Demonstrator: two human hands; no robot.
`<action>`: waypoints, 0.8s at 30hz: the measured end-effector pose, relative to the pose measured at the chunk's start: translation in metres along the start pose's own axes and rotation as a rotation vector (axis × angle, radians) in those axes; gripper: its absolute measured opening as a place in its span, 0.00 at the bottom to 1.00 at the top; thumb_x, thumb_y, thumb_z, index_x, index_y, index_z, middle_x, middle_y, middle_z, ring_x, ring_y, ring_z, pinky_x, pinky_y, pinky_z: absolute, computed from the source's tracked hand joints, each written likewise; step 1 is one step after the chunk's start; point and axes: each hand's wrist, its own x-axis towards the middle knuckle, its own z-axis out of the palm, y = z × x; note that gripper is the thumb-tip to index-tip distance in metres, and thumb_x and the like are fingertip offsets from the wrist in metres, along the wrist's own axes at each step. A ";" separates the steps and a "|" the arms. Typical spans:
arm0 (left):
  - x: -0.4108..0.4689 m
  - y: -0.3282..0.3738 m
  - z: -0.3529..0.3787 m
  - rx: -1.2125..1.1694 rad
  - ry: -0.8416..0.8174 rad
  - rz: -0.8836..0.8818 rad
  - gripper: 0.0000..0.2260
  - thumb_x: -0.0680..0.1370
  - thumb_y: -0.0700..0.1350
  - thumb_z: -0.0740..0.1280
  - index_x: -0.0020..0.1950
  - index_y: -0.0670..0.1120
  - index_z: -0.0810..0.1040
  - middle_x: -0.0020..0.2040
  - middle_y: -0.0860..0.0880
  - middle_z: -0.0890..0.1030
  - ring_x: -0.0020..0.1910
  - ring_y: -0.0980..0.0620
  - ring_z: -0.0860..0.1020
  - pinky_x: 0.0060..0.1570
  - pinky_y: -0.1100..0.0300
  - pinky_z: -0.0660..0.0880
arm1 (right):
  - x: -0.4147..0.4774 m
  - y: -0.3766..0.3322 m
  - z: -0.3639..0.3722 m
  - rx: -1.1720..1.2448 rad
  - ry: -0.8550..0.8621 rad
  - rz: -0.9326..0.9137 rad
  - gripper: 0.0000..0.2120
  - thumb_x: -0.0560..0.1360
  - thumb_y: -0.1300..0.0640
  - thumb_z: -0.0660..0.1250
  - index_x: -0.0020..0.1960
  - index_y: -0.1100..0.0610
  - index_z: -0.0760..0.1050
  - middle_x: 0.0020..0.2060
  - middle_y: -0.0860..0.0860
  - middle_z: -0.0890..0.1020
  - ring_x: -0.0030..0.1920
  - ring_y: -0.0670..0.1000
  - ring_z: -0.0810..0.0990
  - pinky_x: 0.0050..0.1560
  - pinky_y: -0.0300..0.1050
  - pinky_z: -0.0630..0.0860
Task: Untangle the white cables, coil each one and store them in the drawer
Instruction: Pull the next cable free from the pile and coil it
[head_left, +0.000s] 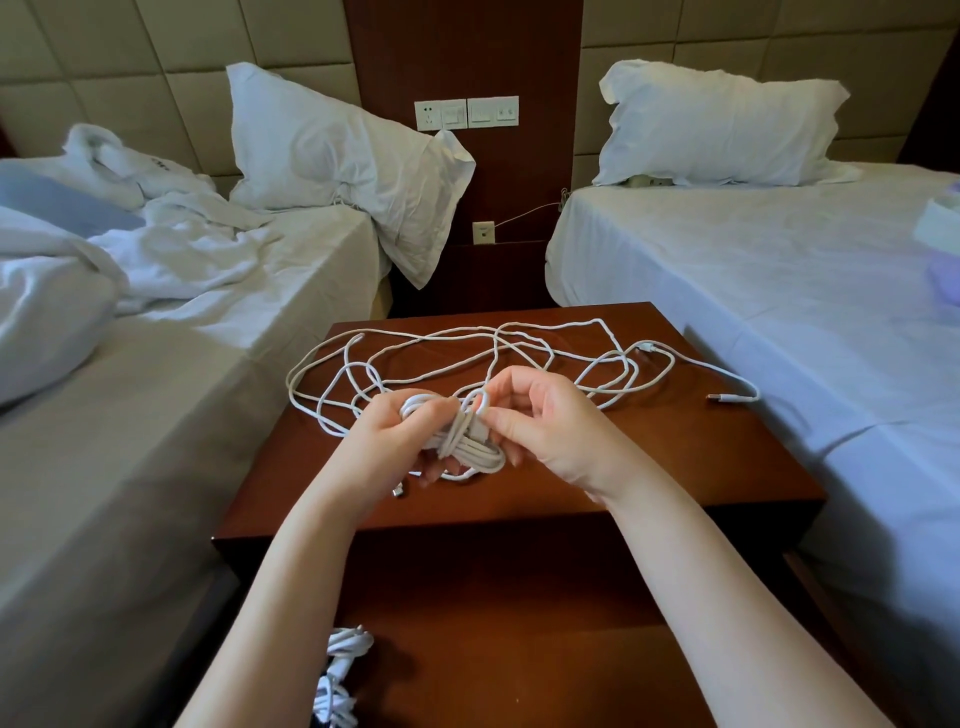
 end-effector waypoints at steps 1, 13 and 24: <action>0.000 -0.001 0.000 -0.024 -0.005 -0.002 0.15 0.81 0.41 0.58 0.40 0.41 0.80 0.32 0.43 0.80 0.28 0.48 0.72 0.25 0.61 0.68 | 0.001 0.002 0.003 -0.008 0.017 -0.010 0.03 0.78 0.63 0.65 0.46 0.57 0.76 0.34 0.48 0.79 0.30 0.41 0.75 0.32 0.33 0.72; 0.005 -0.005 -0.002 -0.108 0.010 -0.075 0.14 0.81 0.46 0.60 0.42 0.43 0.80 0.33 0.40 0.80 0.27 0.50 0.74 0.26 0.61 0.71 | 0.004 0.015 0.010 -0.259 0.196 -0.193 0.02 0.75 0.58 0.71 0.46 0.53 0.81 0.38 0.46 0.83 0.42 0.46 0.79 0.41 0.36 0.76; 0.008 -0.008 0.000 -0.127 -0.040 -0.092 0.14 0.81 0.47 0.60 0.44 0.40 0.80 0.33 0.42 0.80 0.29 0.49 0.76 0.29 0.60 0.74 | 0.005 0.020 0.002 -0.325 0.186 -0.198 0.04 0.72 0.59 0.73 0.45 0.52 0.83 0.38 0.40 0.81 0.39 0.42 0.76 0.37 0.30 0.69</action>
